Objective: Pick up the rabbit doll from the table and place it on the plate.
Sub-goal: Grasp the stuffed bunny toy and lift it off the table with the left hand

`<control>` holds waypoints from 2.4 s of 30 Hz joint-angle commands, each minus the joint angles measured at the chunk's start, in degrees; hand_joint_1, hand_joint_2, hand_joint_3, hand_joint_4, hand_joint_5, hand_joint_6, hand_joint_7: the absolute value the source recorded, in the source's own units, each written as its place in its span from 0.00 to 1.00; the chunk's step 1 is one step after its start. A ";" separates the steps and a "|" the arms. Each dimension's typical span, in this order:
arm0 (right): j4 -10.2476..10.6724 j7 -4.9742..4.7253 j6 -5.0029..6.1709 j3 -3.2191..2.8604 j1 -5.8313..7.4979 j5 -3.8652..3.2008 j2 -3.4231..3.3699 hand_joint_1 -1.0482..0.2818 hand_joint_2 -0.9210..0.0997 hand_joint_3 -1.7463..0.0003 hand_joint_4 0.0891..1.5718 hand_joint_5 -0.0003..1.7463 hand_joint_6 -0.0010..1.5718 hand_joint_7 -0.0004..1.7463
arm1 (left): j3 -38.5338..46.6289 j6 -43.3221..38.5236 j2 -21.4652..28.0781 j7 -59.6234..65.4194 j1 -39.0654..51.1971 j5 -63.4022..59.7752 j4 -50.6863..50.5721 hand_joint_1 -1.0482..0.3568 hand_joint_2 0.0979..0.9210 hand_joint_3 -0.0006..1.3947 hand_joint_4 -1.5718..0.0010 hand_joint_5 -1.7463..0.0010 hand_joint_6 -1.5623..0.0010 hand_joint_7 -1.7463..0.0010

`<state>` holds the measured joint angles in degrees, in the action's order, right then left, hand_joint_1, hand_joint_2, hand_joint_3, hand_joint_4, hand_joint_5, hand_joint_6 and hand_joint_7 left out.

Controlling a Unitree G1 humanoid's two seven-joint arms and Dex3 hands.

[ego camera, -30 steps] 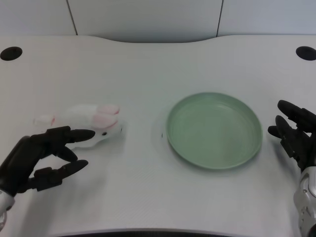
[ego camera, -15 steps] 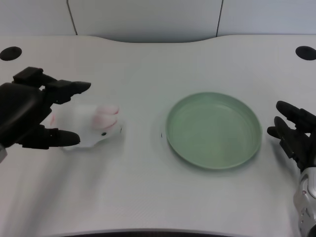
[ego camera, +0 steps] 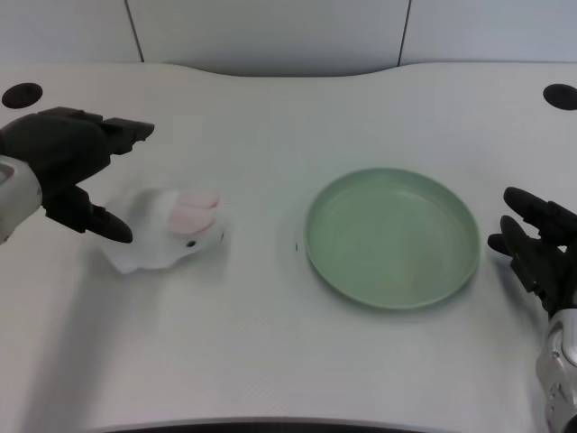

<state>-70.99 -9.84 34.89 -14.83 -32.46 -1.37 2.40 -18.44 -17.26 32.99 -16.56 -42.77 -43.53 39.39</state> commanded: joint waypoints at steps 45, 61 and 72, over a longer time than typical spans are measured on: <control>4.43 -2.31 1.21 2.13 4.01 -0.10 0.11 0.57 0.00 0.90 0.41 0.46 0.62 0.04 | -22.81 -3.32 -13.25 28.28 -10.29 -7.52 36.88 0.52 0.97 0.02 0.73 0.23 0.72 0.37; 3.80 -2.32 0.87 2.04 3.57 -0.01 0.35 0.57 0.00 0.90 0.42 0.46 0.62 0.05 | -21.43 -4.33 -12.63 32.57 -10.72 -5.95 36.95 0.49 0.96 0.02 0.51 0.23 0.43 0.70; 3.55 -2.55 0.53 1.91 3.37 -0.02 0.35 0.58 0.00 0.88 0.42 0.46 0.63 0.05 | -11.40 -6.00 -15.52 28.92 -13.01 4.61 34.37 0.59 0.98 0.06 0.43 0.02 0.53 0.05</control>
<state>-67.30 -11.91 35.90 -12.76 -29.21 -1.17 2.06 -31.03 -22.43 17.83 13.18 -54.35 -40.14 74.66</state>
